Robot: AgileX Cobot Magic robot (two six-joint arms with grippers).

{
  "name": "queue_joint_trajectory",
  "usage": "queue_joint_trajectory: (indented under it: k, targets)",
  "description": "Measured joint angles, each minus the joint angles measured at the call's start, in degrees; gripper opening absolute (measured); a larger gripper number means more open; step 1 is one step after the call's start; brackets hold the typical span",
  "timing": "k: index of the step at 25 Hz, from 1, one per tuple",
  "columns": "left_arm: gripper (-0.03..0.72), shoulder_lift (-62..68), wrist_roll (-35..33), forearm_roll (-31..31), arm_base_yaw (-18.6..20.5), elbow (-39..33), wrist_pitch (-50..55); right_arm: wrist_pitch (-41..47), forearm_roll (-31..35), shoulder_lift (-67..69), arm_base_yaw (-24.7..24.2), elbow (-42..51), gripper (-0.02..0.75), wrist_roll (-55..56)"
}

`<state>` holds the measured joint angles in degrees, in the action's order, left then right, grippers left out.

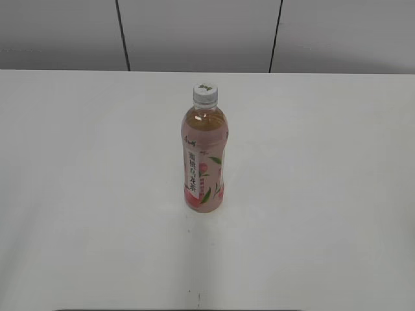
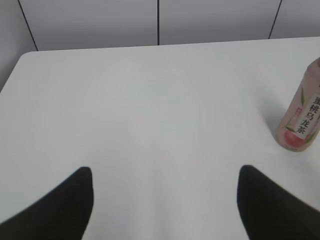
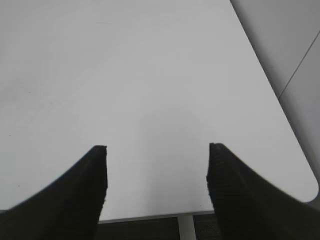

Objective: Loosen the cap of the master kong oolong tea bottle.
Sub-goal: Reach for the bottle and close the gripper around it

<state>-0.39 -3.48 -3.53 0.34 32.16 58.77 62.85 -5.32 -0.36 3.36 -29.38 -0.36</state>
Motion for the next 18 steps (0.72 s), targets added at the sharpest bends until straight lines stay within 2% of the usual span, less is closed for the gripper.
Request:
queue_joint_trajectory:
  k: [18]
  targets:
    - [0.531, 0.0, 0.0, 0.0, 0.0, 0.0, 0.0, 0.0, -0.04, 0.0, 0.0, 0.0, 0.477, 0.0]
